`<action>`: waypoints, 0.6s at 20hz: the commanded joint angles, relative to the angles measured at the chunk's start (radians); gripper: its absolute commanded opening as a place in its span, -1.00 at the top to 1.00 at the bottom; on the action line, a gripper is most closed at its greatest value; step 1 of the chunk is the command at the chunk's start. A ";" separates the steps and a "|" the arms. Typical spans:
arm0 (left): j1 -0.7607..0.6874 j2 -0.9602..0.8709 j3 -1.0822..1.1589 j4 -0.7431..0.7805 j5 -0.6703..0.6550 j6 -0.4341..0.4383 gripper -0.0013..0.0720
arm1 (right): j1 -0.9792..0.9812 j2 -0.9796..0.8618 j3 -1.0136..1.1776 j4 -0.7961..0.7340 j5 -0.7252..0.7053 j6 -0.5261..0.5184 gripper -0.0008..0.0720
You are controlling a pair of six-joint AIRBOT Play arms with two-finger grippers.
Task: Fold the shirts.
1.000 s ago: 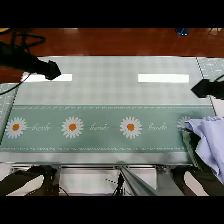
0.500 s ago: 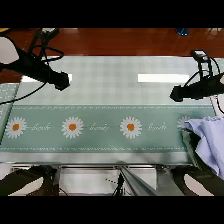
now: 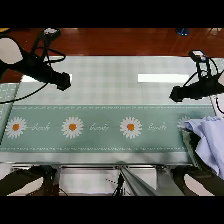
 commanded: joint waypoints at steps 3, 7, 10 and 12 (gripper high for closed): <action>0.000 0.000 -0.097 -0.046 0.144 -0.001 -0.98 | 0.000 0.000 0.000 0.015 -0.024 0.004 -0.70; 0.000 0.003 -0.198 -0.048 0.209 -0.001 -0.98 | 0.000 0.000 0.000 0.014 -0.027 0.003 -0.70; 0.000 0.012 -0.181 -0.076 0.283 -0.001 -0.98 | 0.000 0.000 0.000 0.013 -0.027 0.003 -0.70; 0.000 0.009 -0.180 -0.089 0.291 -0.001 -0.98 | 0.000 0.000 0.000 0.013 -0.027 0.003 -0.70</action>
